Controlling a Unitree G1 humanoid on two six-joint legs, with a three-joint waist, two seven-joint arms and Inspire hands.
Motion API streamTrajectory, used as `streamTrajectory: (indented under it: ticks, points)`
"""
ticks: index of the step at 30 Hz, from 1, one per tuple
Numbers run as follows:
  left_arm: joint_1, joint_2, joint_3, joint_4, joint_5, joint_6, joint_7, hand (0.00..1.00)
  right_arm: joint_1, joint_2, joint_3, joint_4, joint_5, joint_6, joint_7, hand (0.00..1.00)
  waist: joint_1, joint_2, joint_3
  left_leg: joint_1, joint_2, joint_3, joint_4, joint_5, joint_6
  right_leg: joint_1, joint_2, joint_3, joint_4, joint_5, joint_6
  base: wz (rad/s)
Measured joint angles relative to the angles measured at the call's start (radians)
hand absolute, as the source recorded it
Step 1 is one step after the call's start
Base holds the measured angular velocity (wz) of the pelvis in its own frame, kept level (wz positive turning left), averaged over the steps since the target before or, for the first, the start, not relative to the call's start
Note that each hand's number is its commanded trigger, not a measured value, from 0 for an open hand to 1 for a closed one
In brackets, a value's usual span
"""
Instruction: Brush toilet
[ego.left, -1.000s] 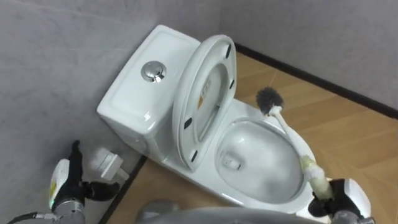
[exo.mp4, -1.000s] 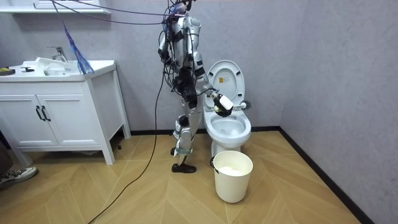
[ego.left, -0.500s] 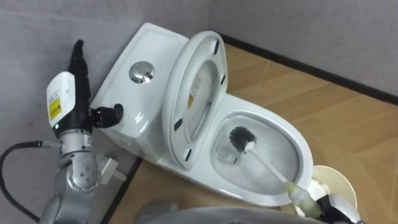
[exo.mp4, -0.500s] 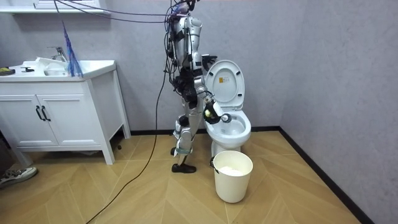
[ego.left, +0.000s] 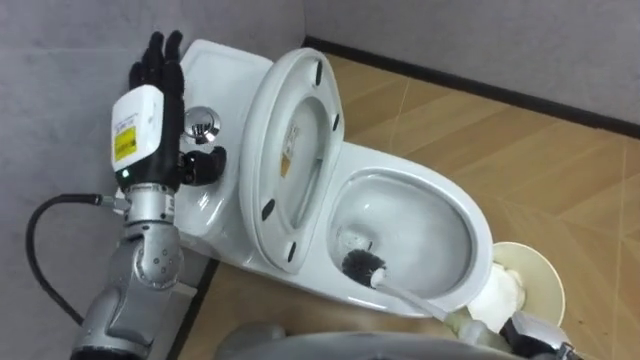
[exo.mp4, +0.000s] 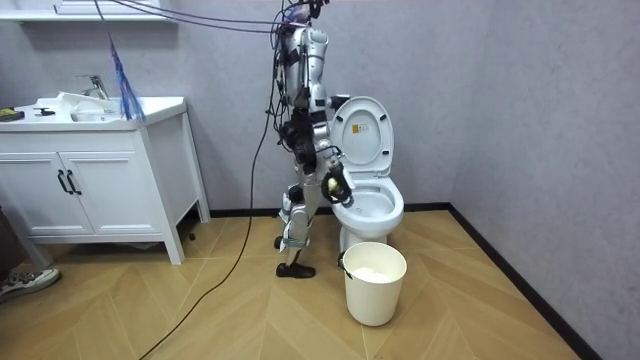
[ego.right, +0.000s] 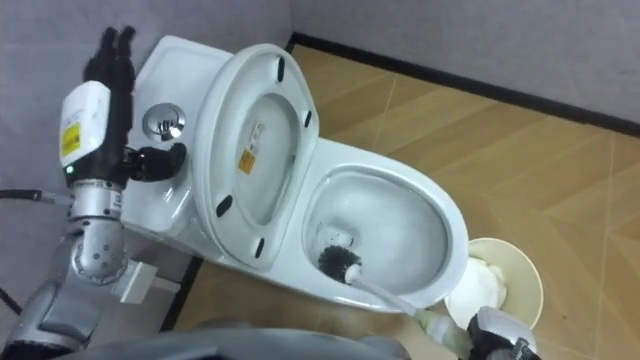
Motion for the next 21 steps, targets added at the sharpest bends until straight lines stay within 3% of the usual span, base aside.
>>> streamTrajectory:
  ticks: [2,3,5,9,12,18,21]
  points:
    - [0.002,0.004,-0.018,0.008,-0.013,-0.006,0.0,0.0,-0.011,-0.013,0.012,-0.005,-0.009,0.006,-0.015,1.0,0.003,0.004,0.001,-0.02,0.0,0.002,0.005,0.0,0.0,-0.016,0.0,-0.008,0.004,0.0,0.0,0.1]
    - [-0.012,0.008,-0.031,0.026,-0.021,-0.01,0.0,0.0,-0.03,-0.03,0.038,-0.002,-0.009,0.011,-0.031,1.0,0.015,0.007,0.0051,-0.036,0.001,0.004,0.007,0.0,0.0,-0.038,0.0,-0.011,0.014,0.0,0.0,0.08]
    - [-0.025,0.018,-0.053,0.057,-0.046,-0.019,-0.003,0.0,-0.077,-0.057,0.081,0.008,-0.011,0.013,-0.05,1.0,0.035,0.017,0.006,-0.067,0.004,0.001,0.008,0.001,0.001,-0.075,-0.001,-0.011,0.037,0.0,-0.001,-0.02]
    - [-0.104,0.03,-0.141,0.167,-0.074,-0.084,-0.009,0.0,-0.215,-0.108,0.141,0.055,-0.031,-0.004,-0.109,1.0,0.074,0.025,0.0177,-0.175,0.002,-0.016,0.048,0.012,0.004,-0.175,-0.007,-0.024,0.075,0.006,-0.01,0.12]
    - [-0.17,0.032,-0.155,0.188,-0.072,-0.123,0.009,0.0,-0.306,-0.169,0.157,0.068,-0.082,-0.022,-0.166,1.0,0.104,0.028,0.0219,-0.29,-0.001,-0.021,0.088,0.026,0.007,-0.294,-0.022,-0.034,0.143,0.006,-0.016,0.09]
    - [-0.254,0.035,-0.206,0.156,-0.088,-0.131,0.05,0.0,-0.428,-0.262,0.244,0.056,-0.076,-0.007,-0.247,1.0,0.17,0.038,0.0419,-0.447,-0.003,-0.016,0.177,0.03,0.012,-0.482,-0.065,-0.038,0.295,-0.004,-0.029,-0.05]
    - [-0.282,0.048,-0.23,0.132,-0.106,-0.132,0.08,0.0,-0.459,-0.272,0.27,0.035,-0.075,0.03,-0.264,1.0,0.188,0.04,0.0485,-0.528,-0.002,0.001,0.223,0.03,0.012,-0.57,-0.074,-0.027,0.348,-0.006,-0.033,-0.08]
